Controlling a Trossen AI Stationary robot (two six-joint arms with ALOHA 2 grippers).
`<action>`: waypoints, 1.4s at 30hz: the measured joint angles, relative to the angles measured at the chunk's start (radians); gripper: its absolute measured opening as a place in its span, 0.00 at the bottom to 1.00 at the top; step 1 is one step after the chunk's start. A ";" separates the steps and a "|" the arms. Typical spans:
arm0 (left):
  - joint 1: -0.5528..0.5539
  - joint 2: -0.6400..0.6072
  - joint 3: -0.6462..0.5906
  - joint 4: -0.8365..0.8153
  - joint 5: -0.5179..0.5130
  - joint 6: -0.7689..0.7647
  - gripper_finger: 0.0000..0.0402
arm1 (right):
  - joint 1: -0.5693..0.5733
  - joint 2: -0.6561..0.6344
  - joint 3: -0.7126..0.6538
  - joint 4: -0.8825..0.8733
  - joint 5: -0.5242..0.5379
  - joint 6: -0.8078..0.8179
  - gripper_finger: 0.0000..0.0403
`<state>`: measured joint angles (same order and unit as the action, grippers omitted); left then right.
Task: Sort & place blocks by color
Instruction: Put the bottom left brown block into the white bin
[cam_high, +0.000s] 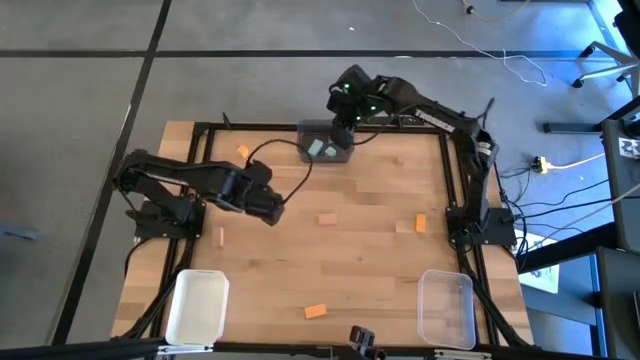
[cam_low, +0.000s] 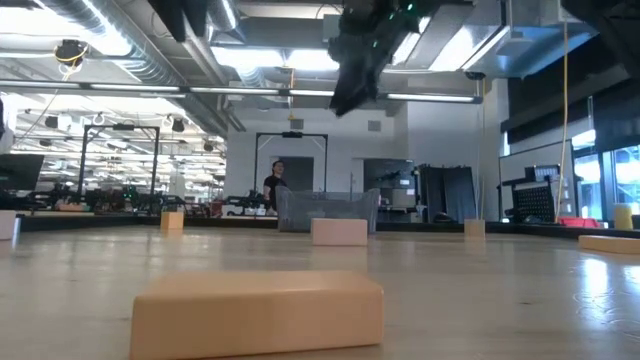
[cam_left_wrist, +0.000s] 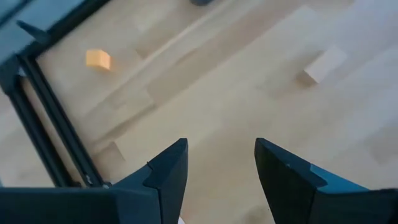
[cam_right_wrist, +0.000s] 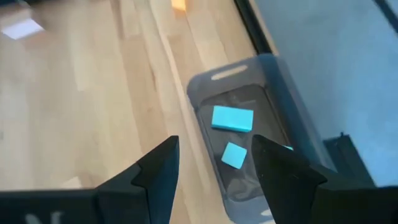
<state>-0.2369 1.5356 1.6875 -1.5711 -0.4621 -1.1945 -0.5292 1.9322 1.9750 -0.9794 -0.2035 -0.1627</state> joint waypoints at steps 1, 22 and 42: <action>-0.013 -0.009 0.000 0.000 0.008 -0.017 0.45 | 0.001 -0.020 0.000 -0.007 0.000 0.000 0.50; -0.225 -0.197 -0.538 0.052 0.322 -0.716 0.45 | 0.203 -0.317 -0.003 -0.044 0.000 -0.121 0.50; -0.377 -0.196 -0.837 0.285 0.345 -1.109 0.45 | 0.280 -0.325 -0.003 -0.045 0.000 -0.157 0.50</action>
<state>-0.6142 1.3396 0.8501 -1.2861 -0.1169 -2.3037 -0.2497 1.6077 1.9717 -1.0240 -0.2035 -0.3199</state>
